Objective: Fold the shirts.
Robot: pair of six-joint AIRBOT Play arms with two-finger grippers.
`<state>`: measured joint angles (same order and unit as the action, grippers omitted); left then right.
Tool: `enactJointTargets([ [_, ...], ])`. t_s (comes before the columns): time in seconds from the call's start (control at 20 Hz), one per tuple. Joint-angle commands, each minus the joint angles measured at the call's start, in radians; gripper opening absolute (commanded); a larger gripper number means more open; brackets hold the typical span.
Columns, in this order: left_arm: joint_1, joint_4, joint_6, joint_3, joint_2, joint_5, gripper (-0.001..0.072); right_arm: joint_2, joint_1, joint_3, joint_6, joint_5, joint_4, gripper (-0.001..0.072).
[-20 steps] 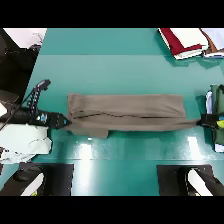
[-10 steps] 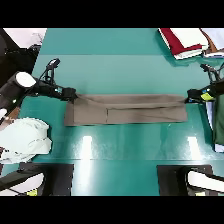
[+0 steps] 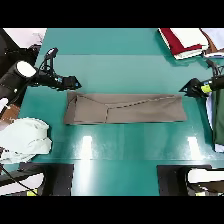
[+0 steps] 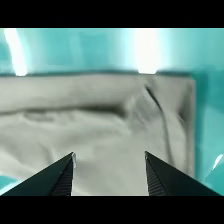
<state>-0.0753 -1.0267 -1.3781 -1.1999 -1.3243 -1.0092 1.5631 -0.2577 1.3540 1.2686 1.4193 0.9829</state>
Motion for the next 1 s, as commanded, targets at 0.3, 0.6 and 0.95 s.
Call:
enactJointTargets([
  [0.3,-0.055,0.019,0.047,-0.029,-0.015,-0.077,0.0028,0.063,-0.189,-0.208,-0.171,0.029,-0.068,0.0532],
  [0.6,-0.098,0.076,0.042,-0.029,-0.087,-0.083,0.0028,0.134,-0.122,-0.207,-0.215,-0.009,-0.143,0.0499],
  [0.95,-0.255,0.146,0.048,-0.088,-0.200,-0.023,0.0028,0.081,-0.075,-0.207,-0.246,0.031,-0.145,0.0020],
])
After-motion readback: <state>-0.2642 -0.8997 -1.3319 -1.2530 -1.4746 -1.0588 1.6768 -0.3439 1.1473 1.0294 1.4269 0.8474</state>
